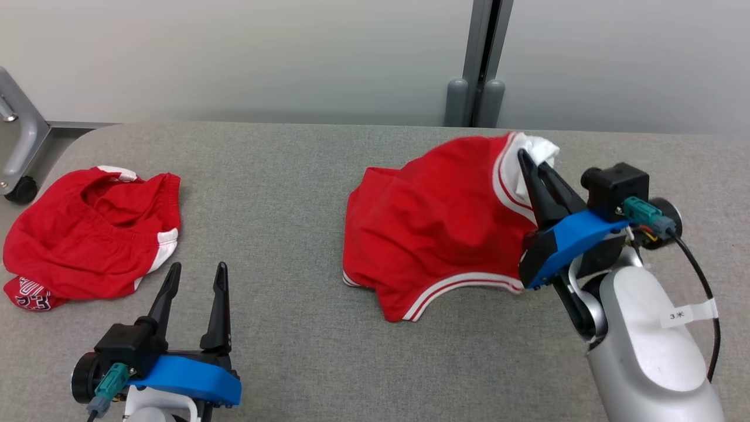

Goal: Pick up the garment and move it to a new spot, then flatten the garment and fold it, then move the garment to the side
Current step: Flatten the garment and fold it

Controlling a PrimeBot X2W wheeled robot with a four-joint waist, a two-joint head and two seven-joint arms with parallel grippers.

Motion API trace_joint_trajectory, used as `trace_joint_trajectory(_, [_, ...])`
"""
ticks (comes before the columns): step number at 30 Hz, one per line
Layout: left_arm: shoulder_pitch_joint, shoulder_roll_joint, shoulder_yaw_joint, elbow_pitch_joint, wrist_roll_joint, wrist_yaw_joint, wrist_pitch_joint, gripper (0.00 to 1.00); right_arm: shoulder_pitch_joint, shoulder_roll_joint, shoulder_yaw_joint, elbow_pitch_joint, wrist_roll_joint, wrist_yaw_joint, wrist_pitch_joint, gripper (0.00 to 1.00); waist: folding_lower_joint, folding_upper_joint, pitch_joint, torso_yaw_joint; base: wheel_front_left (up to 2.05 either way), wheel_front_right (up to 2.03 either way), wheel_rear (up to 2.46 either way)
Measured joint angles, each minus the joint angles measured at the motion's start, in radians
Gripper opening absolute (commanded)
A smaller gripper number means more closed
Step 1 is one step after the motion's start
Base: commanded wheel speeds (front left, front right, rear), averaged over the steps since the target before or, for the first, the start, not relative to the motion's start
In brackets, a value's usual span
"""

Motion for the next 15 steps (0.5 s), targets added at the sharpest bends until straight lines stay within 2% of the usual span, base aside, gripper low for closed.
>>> trace_joint_trajectory(4, [0.000,0.000,-0.009,-0.005,-0.002,0.000,0.001,1.00,-0.034,0.000,0.057,-0.140,-0.009,0.000,0.058,0.00,0.0000,0.0000,0.001,0.004,0.00,0.00,0.00])
trace_joint_trajectory(7, [-0.002,0.001,-0.011,-0.010,-0.002,0.001,0.002,1.00,-0.095,-0.005,0.124,-0.200,-0.001,0.000,0.094,0.00,0.0000,0.0000,0.007,0.008,0.00,0.00,0.00])
trace_joint_trajectory(11, [-0.010,0.004,-0.011,-0.018,-0.004,0.007,0.002,1.00,-0.231,-0.018,0.229,-0.229,0.041,0.000,0.100,0.00,0.0000,0.0000,0.022,0.011,0.00,0.00,0.00])
trace_joint_trajectory(15, [-0.021,0.005,-0.013,-0.020,-0.004,0.008,0.001,1.00,-0.388,-0.030,0.298,-0.215,0.070,0.000,0.055,0.00,0.0000,0.0000,0.033,0.020,0.00,0.00,0.00])
